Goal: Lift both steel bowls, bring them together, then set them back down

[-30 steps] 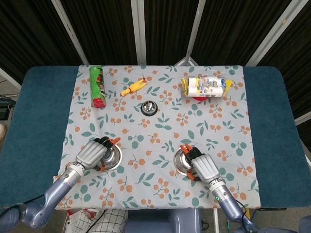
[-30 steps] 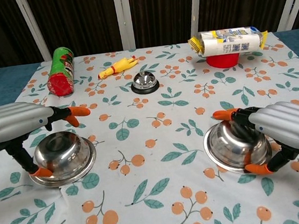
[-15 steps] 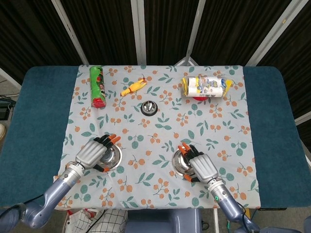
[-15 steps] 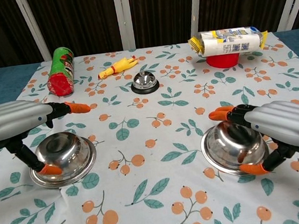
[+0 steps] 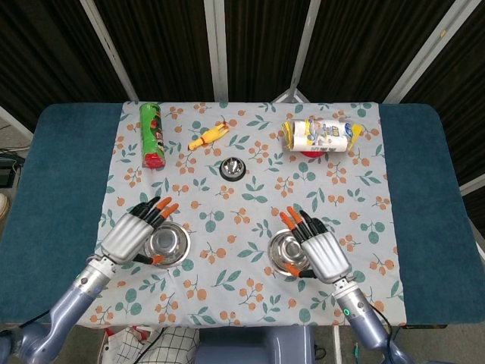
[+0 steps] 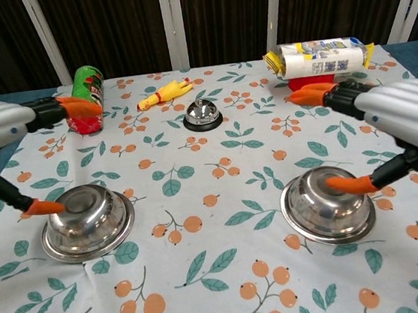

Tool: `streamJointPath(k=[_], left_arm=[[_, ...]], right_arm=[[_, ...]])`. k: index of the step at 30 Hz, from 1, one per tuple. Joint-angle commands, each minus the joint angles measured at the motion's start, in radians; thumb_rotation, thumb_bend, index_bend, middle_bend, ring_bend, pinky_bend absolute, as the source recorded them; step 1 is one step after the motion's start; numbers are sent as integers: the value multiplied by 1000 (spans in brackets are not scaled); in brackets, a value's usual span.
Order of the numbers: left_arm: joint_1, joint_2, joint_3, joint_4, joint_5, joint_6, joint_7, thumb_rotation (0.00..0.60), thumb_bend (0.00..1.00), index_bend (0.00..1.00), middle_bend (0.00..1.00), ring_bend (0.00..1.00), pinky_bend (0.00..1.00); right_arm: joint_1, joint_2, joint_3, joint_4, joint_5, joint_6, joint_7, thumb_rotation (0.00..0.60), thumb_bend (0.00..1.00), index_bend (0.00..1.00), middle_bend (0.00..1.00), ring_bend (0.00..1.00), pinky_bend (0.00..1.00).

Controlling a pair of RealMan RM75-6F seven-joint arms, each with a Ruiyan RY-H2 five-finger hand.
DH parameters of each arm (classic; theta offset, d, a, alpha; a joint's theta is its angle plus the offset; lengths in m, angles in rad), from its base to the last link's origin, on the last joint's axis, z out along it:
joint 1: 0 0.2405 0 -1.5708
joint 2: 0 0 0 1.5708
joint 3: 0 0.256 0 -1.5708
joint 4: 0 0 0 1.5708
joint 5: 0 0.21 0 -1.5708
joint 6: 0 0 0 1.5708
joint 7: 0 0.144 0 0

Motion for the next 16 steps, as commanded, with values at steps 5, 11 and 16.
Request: streamJointPath(k=[5,11,16], left_arm=[[285,108,141,-18,73,338,-7,512,113,0,0,0,105],[366,115,119,43,46,436,-85,538,121,0,0,0,99],[377,130,122,44,61,425,-104,540,121,0,0,0,99]], right_arm=[[-218,171,-153,-90,-27,218,-197,550,308,0,0,0,116],[-334,211,-170,-39,-10,342,-126,583,308,0,0,0,45],[-369,251,-158,-67,-32,394,-63,588,308,0,0,0,45]])
